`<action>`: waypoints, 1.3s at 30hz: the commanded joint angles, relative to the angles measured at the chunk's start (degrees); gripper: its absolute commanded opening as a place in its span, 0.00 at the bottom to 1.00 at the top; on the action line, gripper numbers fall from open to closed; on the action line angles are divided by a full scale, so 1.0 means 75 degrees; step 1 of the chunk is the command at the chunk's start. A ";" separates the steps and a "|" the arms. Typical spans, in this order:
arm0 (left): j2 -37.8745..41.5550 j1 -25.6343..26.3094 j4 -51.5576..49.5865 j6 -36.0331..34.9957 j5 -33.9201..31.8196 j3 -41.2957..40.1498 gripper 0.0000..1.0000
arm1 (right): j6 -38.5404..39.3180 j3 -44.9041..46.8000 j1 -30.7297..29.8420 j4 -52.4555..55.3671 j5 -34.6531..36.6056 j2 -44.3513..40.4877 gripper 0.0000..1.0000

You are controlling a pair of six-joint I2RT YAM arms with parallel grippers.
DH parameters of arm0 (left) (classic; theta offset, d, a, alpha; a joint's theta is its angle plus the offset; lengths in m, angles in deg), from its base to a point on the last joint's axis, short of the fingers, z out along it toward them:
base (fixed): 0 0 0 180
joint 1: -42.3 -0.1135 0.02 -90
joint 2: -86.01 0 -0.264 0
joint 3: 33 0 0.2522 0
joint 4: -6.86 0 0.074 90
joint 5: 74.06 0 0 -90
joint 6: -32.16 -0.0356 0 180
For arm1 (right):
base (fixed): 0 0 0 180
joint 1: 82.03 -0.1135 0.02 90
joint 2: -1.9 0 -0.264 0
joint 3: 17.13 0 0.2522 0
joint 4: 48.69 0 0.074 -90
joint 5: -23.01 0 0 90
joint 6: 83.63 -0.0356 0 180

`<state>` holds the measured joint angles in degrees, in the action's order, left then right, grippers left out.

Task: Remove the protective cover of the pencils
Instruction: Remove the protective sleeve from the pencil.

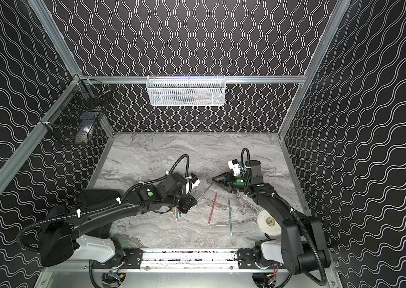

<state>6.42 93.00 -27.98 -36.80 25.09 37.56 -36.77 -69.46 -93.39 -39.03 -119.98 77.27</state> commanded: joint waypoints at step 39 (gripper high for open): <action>-0.0237 0.0002 -0.0388 -0.0414 -0.0406 0.0373 0.24 | -0.0470 -0.0430 -0.0384 -0.0325 0.0210 0.0017 0.00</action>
<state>4.98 93.00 -30.36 -38.09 23.10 39.79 -39.41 -72.25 -96.19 -39.71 -117.56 77.25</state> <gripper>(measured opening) 0.245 0.089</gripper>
